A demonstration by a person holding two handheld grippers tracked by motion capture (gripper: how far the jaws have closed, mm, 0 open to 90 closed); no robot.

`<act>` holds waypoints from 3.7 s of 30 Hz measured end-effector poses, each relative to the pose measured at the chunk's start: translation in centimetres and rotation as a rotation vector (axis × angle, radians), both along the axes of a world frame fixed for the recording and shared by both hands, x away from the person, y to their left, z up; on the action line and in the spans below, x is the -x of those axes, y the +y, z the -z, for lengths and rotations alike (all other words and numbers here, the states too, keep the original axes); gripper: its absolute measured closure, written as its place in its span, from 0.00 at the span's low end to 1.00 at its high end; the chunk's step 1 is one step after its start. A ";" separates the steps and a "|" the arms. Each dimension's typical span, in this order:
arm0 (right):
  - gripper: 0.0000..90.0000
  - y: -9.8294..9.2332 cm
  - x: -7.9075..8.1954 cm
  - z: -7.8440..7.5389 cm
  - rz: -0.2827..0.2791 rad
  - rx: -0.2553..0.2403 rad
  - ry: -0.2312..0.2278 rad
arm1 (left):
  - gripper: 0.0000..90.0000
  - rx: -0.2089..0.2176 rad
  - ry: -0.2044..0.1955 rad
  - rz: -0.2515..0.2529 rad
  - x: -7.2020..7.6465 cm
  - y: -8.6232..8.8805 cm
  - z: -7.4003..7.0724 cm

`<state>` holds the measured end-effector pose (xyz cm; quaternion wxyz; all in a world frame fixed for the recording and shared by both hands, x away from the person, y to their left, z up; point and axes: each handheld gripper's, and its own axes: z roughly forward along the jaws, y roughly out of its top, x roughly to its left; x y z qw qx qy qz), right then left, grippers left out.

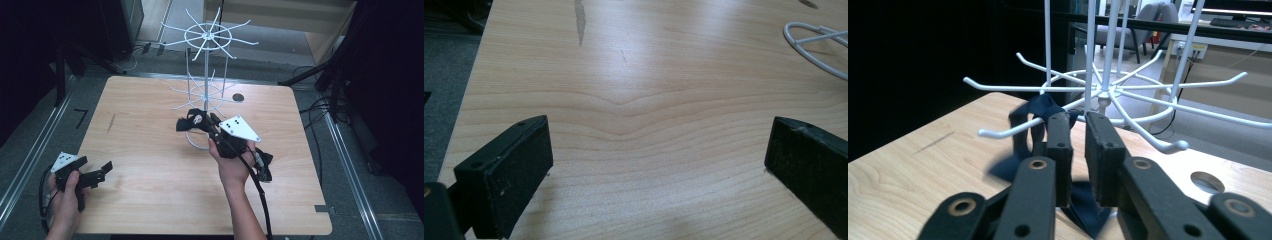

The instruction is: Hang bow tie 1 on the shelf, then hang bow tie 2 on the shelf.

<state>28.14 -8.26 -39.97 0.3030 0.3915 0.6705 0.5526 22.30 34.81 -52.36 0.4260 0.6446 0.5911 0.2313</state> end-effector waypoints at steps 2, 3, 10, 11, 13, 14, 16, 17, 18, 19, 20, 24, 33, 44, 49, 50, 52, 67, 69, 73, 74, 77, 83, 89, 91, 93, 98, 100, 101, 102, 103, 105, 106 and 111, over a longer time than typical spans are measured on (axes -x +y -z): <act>0.88 -0.1 0.1 0.0 -0.007 0.002 -0.003 | 0.00 -0.001 0.000 0.000 0.0 0.0 0.0; 0.86 -0.2 0.1 0.0 -0.011 0.003 0.000 | 0.00 0.000 0.000 0.001 0.0 0.0 0.0; 0.75 -0.9 0.6 0.3 -0.043 0.017 0.011 | 0.00 0.000 0.000 0.001 0.0 0.0 0.0; 0.73 -1.1 0.7 0.4 -0.047 0.012 0.018 | 0.00 0.000 0.001 0.001 0.0 0.0 0.0; 0.70 -1.4 0.8 0.6 -0.059 0.009 0.021 | 0.00 0.000 0.000 0.000 0.0 0.0 0.0; 0.69 -1.5 0.9 0.7 -0.065 0.009 0.024 | 0.00 0.000 0.001 0.002 0.0 0.0 0.0; 0.67 -1.9 1.1 1.0 -0.073 0.005 0.036 | 0.00 -0.003 0.000 0.002 0.0 0.0 0.0; 0.66 -2.0 1.1 1.1 -0.075 0.008 0.035 | 0.00 -0.004 -0.002 0.002 0.0 0.0 0.0; 0.65 -2.3 1.2 1.3 -0.079 0.009 0.043 | 0.00 -0.005 -0.003 0.002 0.0 0.0 0.0; 0.64 -2.5 1.2 1.4 -0.082 0.009 0.042 | 0.00 -0.004 -0.003 0.002 0.0 0.0 0.0; 0.64 -2.8 1.3 1.6 -0.083 0.006 0.049 | 0.00 0.000 -0.001 0.003 0.0 0.0 0.0; 0.61 -4.2 1.5 2.2 -0.083 0.012 0.065 | 0.00 0.002 0.000 0.002 0.0 0.0 0.0; 0.58 -8.2 1.7 3.5 -0.027 0.015 0.094 | 0.00 0.000 -0.002 0.001 0.0 0.0 0.0; 0.58 -12.5 1.7 5.5 0.061 0.001 0.133 | 0.00 -0.008 0.005 0.007 -0.1 -0.1 0.0; 0.58 -14.1 1.7 6.8 0.093 -0.007 0.162 | 0.00 -0.010 0.008 0.008 -0.1 -0.1 0.0; 0.58 -14.4 1.6 7.2 0.104 -0.010 0.174 | 0.00 -0.011 0.009 0.008 -0.1 -0.1 0.0; 0.59 -14.9 1.3 7.8 0.121 0.004 0.187 | 0.00 -0.013 0.009 0.007 -0.1 -0.1 0.0; 0.58 -16.5 -0.7 11.3 0.164 0.001 0.296 | 0.00 -0.008 0.006 0.004 -0.1 -0.1 0.0; 0.57 -16.7 -1.0 11.8 0.166 -0.004 0.322 | 0.00 -0.011 0.009 0.007 -0.1 -0.1 0.0; 0.56 -16.9 -1.4 12.8 0.167 0.002 0.367 | 0.00 -0.012 0.010 0.006 -0.1 -0.1 0.0; 0.56 -16.9 -1.5 12.9 0.165 0.006 0.374 | 0.00 -0.012 0.010 0.007 -0.1 -0.1 0.0; 0.56 -16.7 -1.6 13.2 0.156 0.019 0.389 | 0.00 -0.012 0.010 0.007 -0.1 -0.1 0.0; 0.61 -16.1 -1.7 13.6 0.150 0.063 0.406 | 0.00 -0.012 0.009 0.008 -0.1 -0.1 0.0; 0.84 -16.0 -1.6 13.8 0.178 0.122 0.414 | 0.00 -0.012 0.010 0.008 -0.1 -0.1 0.0; 0.93 -16.0 -1.5 13.8 0.174 0.122 0.419 | 0.00 -0.012 0.010 0.008 -0.1 -0.1 0.0; 1.00 -16.0 -1.4 13.7 0.175 0.126 0.418 | 0.00 -0.012 0.010 0.008 -0.1 -0.1 0.0; 1.00 -15.5 -1.1 13.5 0.154 0.139 0.402 | 0.00 -0.011 0.009 0.008 -0.1 -0.1 0.0; 1.00 -15.3 -1.0 13.3 0.151 0.138 0.391 | 0.00 -0.013 0.010 0.009 -0.1 -0.1 0.0; 1.00 -15.3 -0.9 13.1 0.149 0.138 0.384 | 0.00 -0.012 0.009 0.008 -0.1 -0.1 0.0; 1.00 -15.1 -0.8 13.0 0.150 0.135 0.378 | 0.00 -0.011 0.009 0.008 -0.1 -0.1 0.0; 1.00 -15.1 -0.7 12.8 0.147 0.135 0.370 | 0.00 -0.011 0.009 0.008 -0.1 -0.1 0.0; 1.00 -14.9 -0.5 12.5 0.144 0.127 0.356 | 0.00 -0.012 0.009 0.008 -0.1 -0.1 0.0; 1.00 -14.9 -0.3 12.4 0.143 0.128 0.349 | 0.00 -0.012 0.009 0.008 -0.1 -0.1 0.0; 1.00 -14.7 0.2 11.6 0.134 0.121 0.311 | 0.00 -0.013 0.008 0.006 -0.1 -0.1 0.0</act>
